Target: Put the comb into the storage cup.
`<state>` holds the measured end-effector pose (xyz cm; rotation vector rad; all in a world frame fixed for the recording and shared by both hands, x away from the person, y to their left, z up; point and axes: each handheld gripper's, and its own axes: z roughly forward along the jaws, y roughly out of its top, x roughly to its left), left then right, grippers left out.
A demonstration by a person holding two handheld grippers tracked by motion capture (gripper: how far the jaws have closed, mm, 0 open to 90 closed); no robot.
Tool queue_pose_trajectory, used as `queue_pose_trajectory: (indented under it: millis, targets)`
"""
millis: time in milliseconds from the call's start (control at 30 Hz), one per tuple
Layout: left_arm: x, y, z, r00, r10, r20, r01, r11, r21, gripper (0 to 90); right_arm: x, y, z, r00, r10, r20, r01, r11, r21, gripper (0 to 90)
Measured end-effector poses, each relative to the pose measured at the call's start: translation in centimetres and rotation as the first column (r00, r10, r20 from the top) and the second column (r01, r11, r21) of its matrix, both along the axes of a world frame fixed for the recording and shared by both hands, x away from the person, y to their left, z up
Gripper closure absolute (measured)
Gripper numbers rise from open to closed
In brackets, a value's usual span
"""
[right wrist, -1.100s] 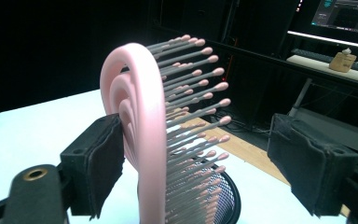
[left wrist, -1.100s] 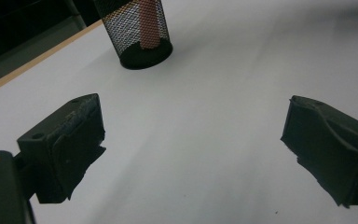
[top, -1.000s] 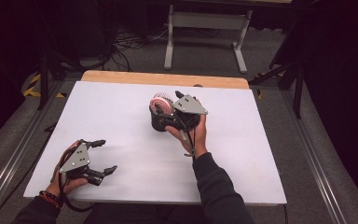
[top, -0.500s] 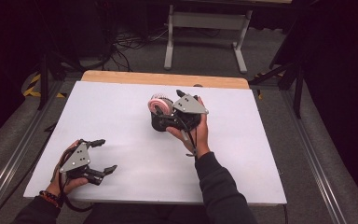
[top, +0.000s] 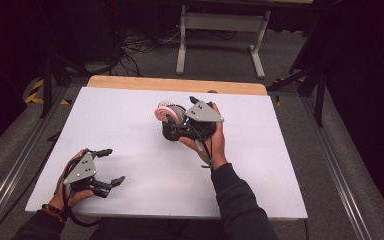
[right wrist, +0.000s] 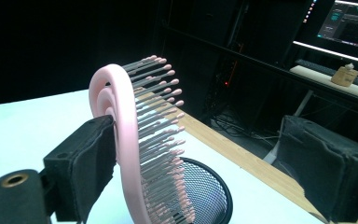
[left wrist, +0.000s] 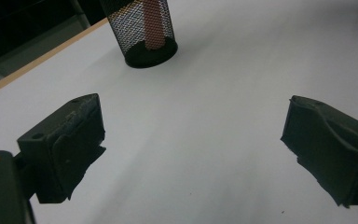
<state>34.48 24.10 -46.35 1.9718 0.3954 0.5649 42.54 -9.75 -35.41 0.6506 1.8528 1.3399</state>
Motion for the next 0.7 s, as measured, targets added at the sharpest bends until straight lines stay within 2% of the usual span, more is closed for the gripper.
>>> queue_pose_trajectory:
  millis: [133,700]
  targets:
    - [0.01,-0.02,0.01,1.0,0.006,-0.001,-0.006,1.0,-0.001,6.5,-0.2,-0.05,0.15,1.0,0.007,-0.004,-0.007,0.9999,0.009,14.0]
    - [0.01,-0.04,0.03,1.0,0.009,0.0,-0.009,1.0,0.004,6.5,-1.0,0.18,0.81,0.9999,0.012,0.009,-0.012,0.9998,-0.019,15.8]
